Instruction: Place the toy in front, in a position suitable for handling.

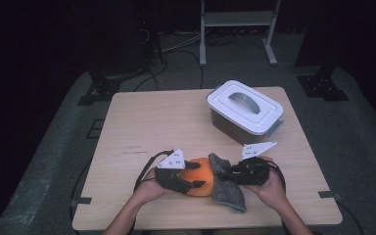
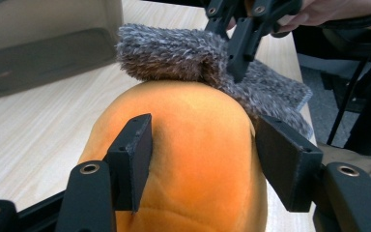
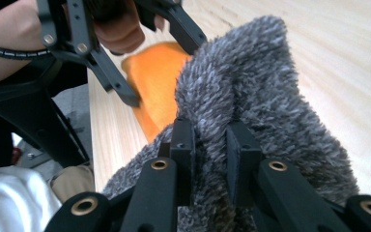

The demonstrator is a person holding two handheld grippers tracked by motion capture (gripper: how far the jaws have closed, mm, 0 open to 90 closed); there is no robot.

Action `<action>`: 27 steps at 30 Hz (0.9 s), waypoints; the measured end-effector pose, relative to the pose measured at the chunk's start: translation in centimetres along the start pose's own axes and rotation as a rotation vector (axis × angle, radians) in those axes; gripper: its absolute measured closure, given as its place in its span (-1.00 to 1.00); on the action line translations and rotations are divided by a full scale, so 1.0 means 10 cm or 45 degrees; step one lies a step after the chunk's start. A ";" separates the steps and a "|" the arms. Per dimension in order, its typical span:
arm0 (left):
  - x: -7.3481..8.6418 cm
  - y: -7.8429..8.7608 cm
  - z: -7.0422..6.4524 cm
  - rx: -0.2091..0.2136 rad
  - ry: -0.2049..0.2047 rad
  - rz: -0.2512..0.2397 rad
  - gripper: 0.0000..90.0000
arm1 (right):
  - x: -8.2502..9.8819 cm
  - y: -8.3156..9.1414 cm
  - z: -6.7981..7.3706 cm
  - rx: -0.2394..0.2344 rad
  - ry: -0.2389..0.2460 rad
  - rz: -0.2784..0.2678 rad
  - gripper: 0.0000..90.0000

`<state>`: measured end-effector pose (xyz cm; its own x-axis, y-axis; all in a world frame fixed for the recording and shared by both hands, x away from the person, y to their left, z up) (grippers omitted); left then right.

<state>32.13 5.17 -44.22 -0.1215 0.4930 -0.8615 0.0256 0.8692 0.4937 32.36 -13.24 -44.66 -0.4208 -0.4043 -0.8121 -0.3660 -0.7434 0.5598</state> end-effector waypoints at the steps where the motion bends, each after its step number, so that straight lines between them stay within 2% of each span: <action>1: 0.00 0.00 0.00 0.000 0.000 -0.002 -0.13 | 0.02 0.01 -0.02 0.004 -0.009 0.006 0.68; 3: 0.00 0.00 0.00 0.003 -0.001 -0.001 -0.12 | 0.06 0.02 -0.08 0.045 -0.011 0.035 0.67; 5: 0.00 0.00 0.00 0.005 0.000 0.000 -0.12 | 0.09 0.04 -0.11 0.056 -0.026 0.045 0.67; 9: 0.00 0.03 0.01 0.004 0.008 -0.005 -0.13 | -0.02 0.07 -0.02 0.018 -0.001 -0.029 0.67; 11: 0.00 0.05 0.01 0.009 0.006 -0.008 -0.14 | -0.02 0.04 0.00 0.014 0.022 -0.011 0.67; 13: -0.04 0.08 0.00 0.016 0.012 -0.024 -0.16 | 0.03 0.00 0.00 -0.019 0.019 0.026 0.67; 17: -0.07 0.18 0.05 -0.029 0.038 -0.047 -0.27 | 0.09 0.00 0.01 -0.043 0.027 0.055 0.67; 19: -0.04 0.18 0.07 -0.041 0.056 -0.027 -0.35 | 0.10 0.00 0.01 -0.044 0.021 0.059 0.67; 22: 0.04 0.13 0.12 -0.042 0.133 0.021 -0.62 | 0.11 0.00 0.00 -0.044 0.019 0.062 0.67; 23: 0.05 0.11 0.12 -0.025 0.153 0.019 -0.64 | 0.11 0.00 0.00 -0.044 0.021 0.063 0.67; 25: 0.07 0.09 0.12 0.000 0.156 0.041 -0.63 | 0.10 0.00 0.01 -0.042 0.029 0.063 0.67; 27: 0.10 0.05 0.09 0.028 0.139 0.051 -0.47 | 0.07 0.02 0.01 -0.033 0.033 0.053 0.67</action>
<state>32.91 6.13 -44.89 -0.2276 0.5214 -0.8224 0.0540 0.8500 0.5240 31.89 -13.66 -45.12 -0.4135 -0.4485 -0.7924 -0.3268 -0.7392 0.5889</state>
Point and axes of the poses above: each handheld gripper's, and its own axes: y roughly backward along the jaws, x roughly out of its underside, z roughly to its left, the point moved 6 cm from there along -y, roughly forward along the jaws, and after that the axes turned 12 degrees about x, right-handed, at the moved point
